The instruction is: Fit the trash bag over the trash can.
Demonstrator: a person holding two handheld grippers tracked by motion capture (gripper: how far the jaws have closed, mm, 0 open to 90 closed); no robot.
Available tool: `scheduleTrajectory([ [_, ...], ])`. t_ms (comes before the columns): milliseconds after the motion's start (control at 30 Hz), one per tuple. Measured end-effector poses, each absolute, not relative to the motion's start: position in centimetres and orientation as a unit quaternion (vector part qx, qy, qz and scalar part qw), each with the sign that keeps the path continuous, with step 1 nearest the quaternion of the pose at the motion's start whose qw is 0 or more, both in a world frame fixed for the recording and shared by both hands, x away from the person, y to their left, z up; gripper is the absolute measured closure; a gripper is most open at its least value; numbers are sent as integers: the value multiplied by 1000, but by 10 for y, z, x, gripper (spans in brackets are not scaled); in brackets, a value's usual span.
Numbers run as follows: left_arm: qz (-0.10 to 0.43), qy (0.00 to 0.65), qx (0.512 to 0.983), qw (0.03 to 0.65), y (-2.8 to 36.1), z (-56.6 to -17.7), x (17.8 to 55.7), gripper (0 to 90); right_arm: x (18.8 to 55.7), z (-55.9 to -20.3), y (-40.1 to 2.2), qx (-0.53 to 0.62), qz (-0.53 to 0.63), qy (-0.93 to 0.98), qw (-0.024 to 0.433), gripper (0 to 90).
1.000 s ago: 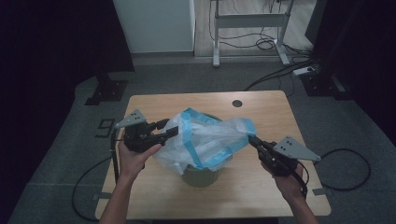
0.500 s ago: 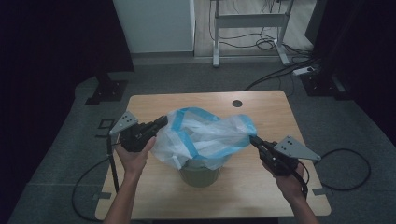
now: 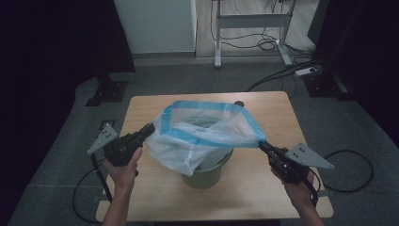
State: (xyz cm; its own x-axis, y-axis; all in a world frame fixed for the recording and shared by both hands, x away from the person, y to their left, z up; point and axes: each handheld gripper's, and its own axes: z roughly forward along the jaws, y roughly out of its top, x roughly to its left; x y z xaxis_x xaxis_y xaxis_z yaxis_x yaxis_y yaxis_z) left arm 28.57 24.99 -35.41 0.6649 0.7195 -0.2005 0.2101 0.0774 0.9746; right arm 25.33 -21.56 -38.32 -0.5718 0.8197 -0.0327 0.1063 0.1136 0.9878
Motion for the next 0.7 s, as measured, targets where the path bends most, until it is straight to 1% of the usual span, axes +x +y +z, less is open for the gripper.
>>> scheduleTrajectory([
  [233, 178, 360, 650, 645, 258, -371, 271, 900, 234, -403, -212, 339, 574, 688, 285, 887],
  [667, 160, 360, 660, 639, 258, -392, 261, 900, 227, -435, -212, 359, 568, 698, 248, 887],
  [700, 159, 360, 661, 639, 258, -393, 259, 900, 226, -441, -212, 362, 568, 700, 238, 887],
])
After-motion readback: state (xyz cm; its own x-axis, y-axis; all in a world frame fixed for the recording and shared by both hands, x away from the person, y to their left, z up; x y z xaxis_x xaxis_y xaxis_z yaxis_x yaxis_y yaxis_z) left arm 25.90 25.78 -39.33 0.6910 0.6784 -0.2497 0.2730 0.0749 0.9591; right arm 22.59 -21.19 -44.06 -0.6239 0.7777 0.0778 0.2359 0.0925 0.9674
